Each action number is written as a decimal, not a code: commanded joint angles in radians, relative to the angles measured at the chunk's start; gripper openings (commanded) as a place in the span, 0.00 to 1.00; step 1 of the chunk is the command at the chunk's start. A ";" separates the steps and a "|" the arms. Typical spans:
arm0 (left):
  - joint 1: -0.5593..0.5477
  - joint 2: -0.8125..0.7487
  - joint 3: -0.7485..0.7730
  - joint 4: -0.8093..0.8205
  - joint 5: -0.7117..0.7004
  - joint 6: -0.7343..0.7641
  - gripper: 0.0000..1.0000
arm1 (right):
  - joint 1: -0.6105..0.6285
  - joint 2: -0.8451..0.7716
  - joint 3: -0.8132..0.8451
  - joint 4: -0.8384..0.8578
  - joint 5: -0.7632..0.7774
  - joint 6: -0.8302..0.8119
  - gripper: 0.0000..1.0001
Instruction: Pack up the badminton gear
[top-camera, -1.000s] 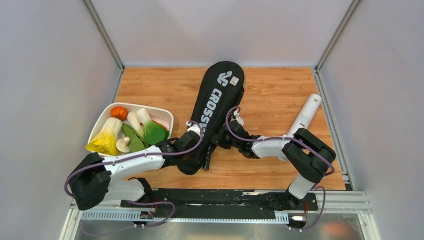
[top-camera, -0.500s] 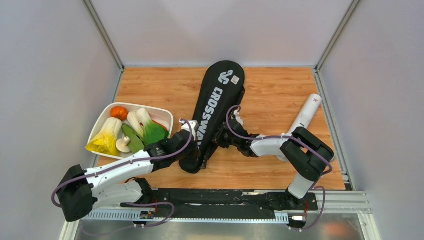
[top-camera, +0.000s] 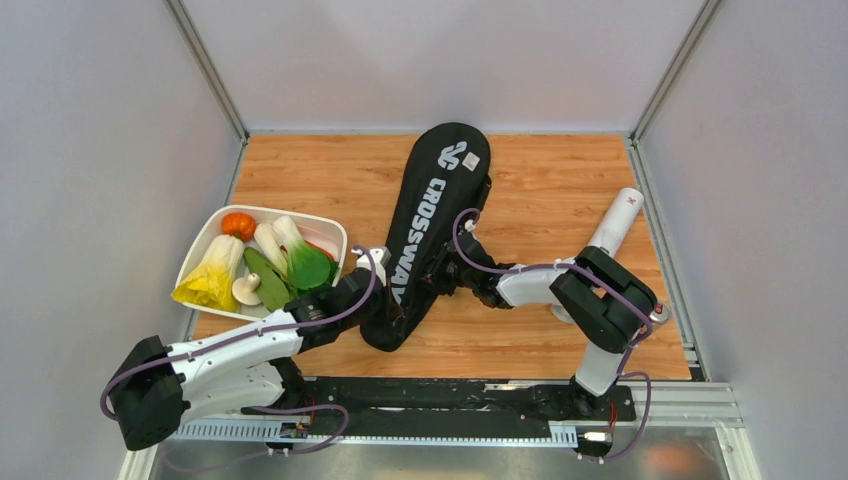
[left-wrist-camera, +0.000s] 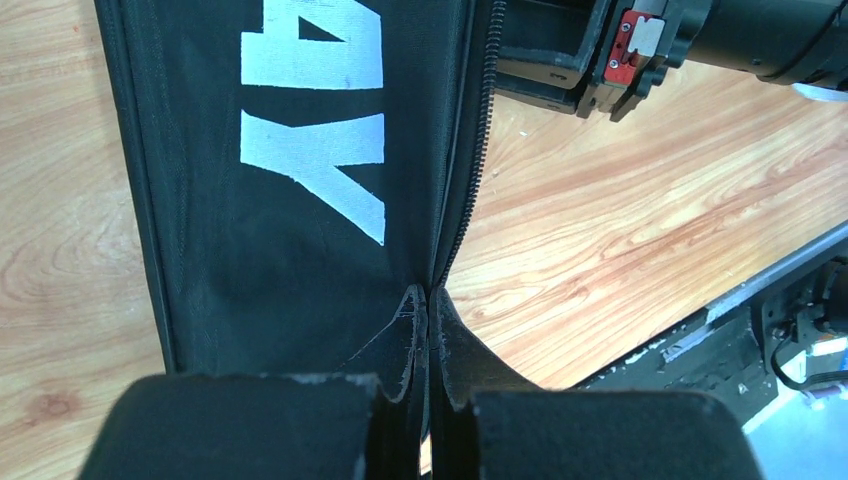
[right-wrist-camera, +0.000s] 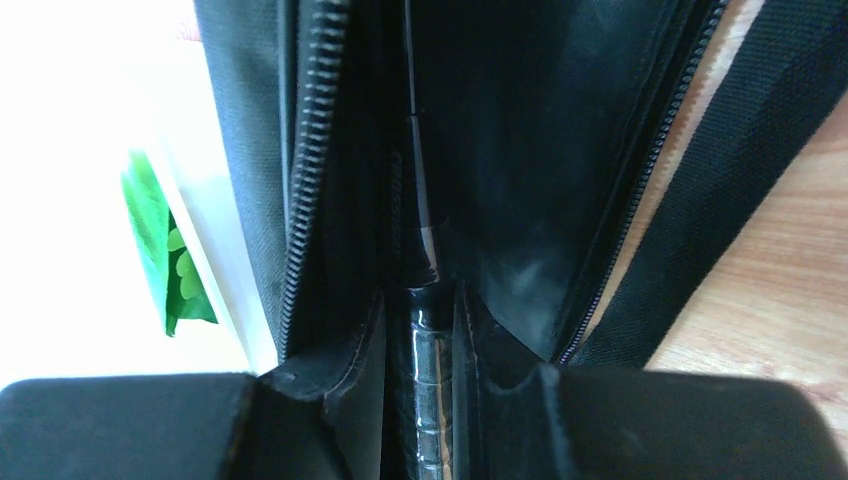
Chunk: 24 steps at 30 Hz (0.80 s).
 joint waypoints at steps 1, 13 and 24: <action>-0.013 -0.029 -0.020 0.015 0.100 -0.054 0.00 | -0.046 0.013 0.046 0.096 0.071 0.166 0.00; -0.015 -0.068 -0.114 0.143 0.125 -0.135 0.00 | -0.048 0.048 0.078 0.089 0.088 0.216 0.00; -0.024 -0.036 -0.145 0.225 0.154 -0.165 0.00 | -0.045 0.077 0.025 0.178 0.071 0.297 0.00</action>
